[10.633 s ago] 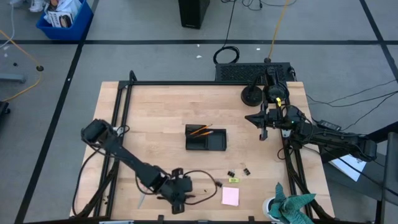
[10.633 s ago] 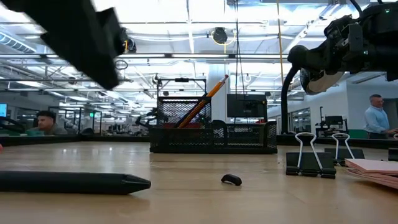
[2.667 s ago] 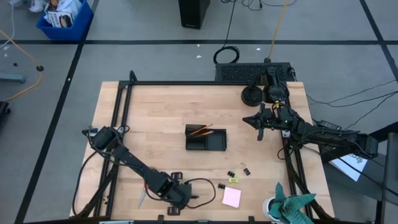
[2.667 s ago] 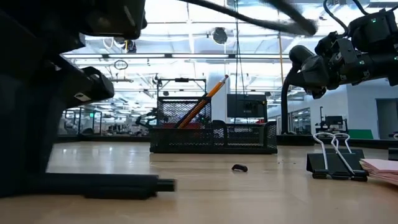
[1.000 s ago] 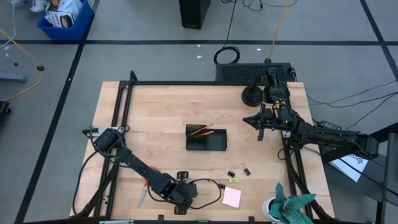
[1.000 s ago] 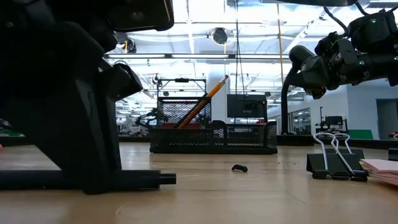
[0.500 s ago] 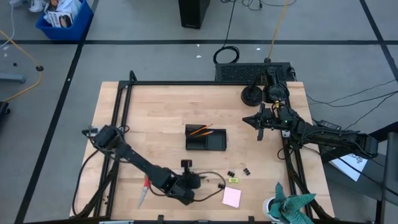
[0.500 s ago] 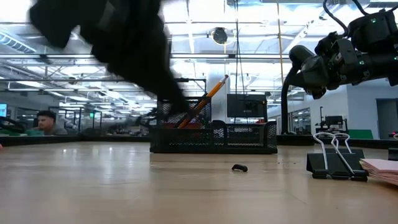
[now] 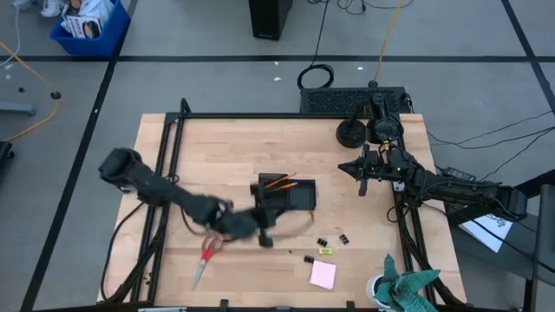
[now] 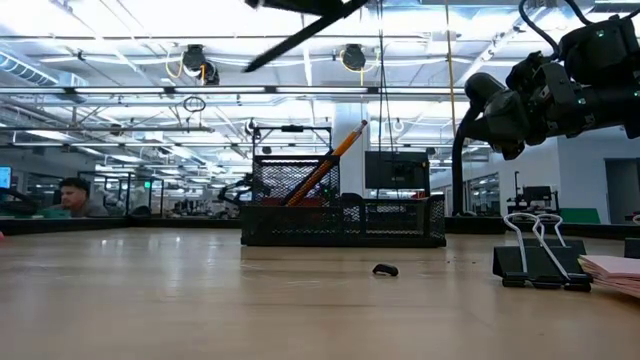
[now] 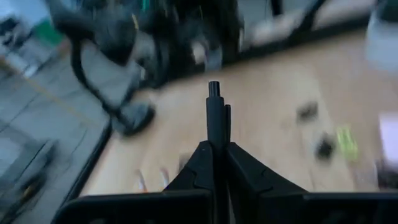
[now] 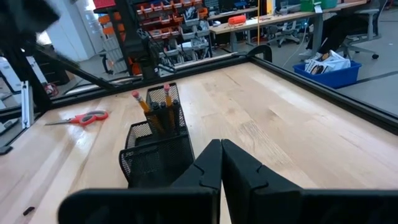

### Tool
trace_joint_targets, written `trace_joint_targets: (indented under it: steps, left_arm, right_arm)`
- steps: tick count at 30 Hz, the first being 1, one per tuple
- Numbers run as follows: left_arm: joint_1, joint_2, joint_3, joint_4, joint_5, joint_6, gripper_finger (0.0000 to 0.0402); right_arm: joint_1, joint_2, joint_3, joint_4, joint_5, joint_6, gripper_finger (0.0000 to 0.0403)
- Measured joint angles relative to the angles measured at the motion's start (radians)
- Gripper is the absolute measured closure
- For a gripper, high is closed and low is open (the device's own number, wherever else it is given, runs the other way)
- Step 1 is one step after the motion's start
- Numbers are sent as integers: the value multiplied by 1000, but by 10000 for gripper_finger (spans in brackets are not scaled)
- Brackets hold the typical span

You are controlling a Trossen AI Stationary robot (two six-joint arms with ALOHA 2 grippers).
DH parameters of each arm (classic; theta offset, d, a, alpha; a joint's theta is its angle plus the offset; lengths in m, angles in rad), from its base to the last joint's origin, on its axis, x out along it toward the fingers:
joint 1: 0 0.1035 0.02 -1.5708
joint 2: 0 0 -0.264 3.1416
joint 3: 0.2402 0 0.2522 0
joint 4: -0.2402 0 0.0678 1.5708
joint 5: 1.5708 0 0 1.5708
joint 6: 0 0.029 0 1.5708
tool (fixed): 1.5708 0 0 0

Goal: Pick and place office supplies into organizer
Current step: Put the pen into the top left section of the desk organizer

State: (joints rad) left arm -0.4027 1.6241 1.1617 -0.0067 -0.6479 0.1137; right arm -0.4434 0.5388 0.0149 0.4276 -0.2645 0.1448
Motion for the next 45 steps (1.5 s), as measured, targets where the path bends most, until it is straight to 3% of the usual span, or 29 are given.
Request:
trace_joint_targets:
  steps: [5,10,17,28,45]
  left_arm:
    - [180,-101,-277,538,319,85,381]
    - [324,-105,-462,772,450,19,381]
    - [394,-25,-501,861,542,15,386]
    - [429,122,-502,870,526,32,372]
    - [448,150,-501,872,526,9,362]
  right_arm:
    - [0,1,0,-3,0,0,403]
    - [0,2,0,0,0,0,403]
    - [0,3,0,17,1,0,403]
    - [0,3,0,17,6,-2,403]
    - [0,3,0,16,6,0,403]
